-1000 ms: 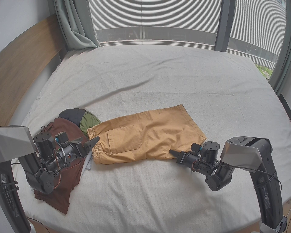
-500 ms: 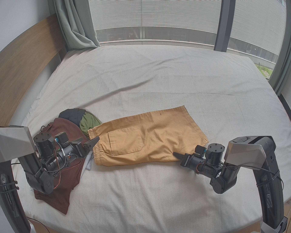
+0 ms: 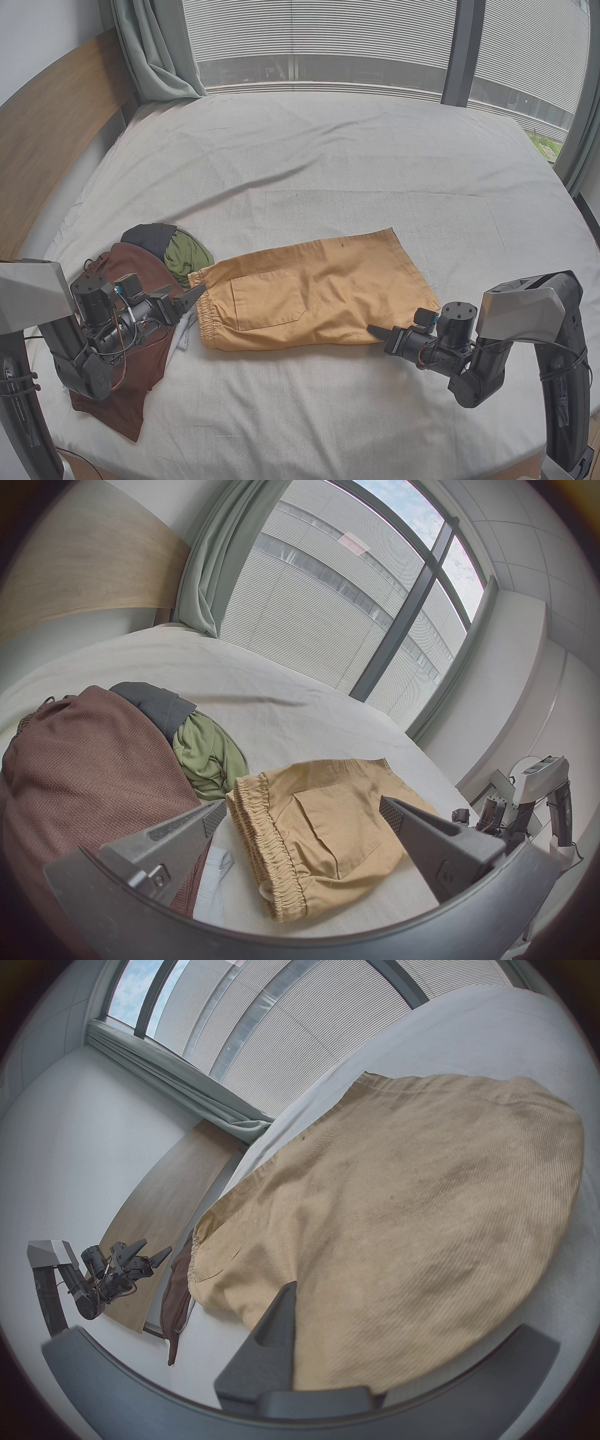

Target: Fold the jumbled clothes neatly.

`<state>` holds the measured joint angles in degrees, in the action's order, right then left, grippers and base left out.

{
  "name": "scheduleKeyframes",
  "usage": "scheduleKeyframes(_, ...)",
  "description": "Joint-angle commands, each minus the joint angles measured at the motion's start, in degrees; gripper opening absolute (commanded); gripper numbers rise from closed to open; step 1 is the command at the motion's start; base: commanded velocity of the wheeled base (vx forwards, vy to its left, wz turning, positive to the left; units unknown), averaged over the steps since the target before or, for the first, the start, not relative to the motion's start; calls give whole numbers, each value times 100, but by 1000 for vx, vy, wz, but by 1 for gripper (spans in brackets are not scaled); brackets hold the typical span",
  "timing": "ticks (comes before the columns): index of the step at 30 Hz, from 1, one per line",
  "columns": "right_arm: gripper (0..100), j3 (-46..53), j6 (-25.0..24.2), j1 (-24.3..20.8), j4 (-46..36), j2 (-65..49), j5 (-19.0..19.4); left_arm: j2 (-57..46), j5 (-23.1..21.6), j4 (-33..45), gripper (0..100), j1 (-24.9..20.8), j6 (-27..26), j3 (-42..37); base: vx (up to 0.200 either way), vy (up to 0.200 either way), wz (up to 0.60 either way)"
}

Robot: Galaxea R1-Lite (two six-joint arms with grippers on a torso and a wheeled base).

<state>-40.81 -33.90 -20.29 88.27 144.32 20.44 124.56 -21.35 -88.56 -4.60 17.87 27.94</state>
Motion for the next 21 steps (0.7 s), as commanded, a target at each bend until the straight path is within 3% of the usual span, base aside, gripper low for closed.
scheduleKeyframes(1, 0, 680, 50, -2, -3, -396, 3, 33, -1, -3, 100, -6, -3, -8, 0, 0, 0)
scheduleKeyframes(11, 0, 1541, 349, -2, 6, -669, 3, 50, -1, -3, 100, -24, 6, -17, 0, 0, 0)
scheduleKeyframes(21, 0, 2095, 349, -19, 6, -748, -84, 77, -19, -3, 100, -94, 15, -34, 0, 0, 0)
